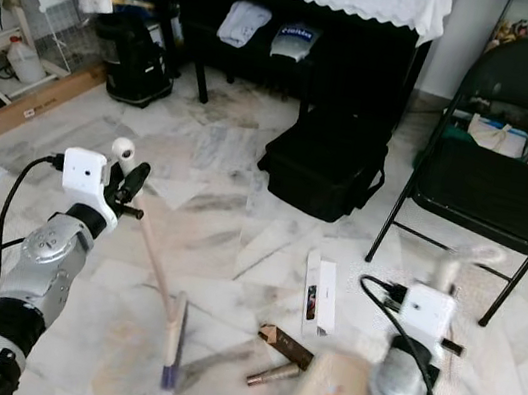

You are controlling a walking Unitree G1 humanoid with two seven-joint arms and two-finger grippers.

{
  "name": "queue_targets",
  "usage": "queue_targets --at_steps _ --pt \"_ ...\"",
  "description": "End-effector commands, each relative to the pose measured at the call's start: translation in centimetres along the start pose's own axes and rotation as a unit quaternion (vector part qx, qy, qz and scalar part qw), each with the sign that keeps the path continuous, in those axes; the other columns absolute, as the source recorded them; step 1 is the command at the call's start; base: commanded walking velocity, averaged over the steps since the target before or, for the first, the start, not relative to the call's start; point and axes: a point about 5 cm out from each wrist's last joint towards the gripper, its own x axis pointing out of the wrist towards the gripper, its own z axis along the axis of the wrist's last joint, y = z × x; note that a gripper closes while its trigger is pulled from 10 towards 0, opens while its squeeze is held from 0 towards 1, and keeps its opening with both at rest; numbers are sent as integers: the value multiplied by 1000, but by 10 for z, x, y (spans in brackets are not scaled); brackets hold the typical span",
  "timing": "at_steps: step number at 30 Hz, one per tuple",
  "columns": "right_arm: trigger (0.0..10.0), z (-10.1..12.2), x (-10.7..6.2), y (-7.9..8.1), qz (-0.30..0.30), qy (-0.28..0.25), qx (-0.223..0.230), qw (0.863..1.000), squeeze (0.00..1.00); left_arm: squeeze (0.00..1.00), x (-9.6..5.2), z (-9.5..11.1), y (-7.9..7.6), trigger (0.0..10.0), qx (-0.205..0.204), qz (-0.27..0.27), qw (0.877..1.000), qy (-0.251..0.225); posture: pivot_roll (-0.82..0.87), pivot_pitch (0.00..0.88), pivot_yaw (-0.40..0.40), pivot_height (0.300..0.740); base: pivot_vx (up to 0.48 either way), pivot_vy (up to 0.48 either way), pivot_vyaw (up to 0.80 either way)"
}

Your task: Sweep floor

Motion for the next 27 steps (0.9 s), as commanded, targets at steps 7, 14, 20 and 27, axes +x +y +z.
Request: queue_targets --at_steps 7,14,20,27 --pt "10000 -3 0 7 19 4 16 1000 0 0 9 13 6 10000 -6 13 1000 -26 39 101 97 740 0 0 0" --pt "10000 -11 -1 0 12 14 9 1000 0 0 11 13 11 10000 -16 24 999 -29 35 99 99 740 0 0 0" --pt "10000 -17 -4 -3 7 23 6 1000 0 0 11 13 12 10000 -21 24 999 -30 35 110 103 740 0 0 0" --pt "10000 -17 -5 -3 7 22 8 1000 0 0 10 11 13 10000 -22 27 999 -27 36 116 104 740 0 0 0"
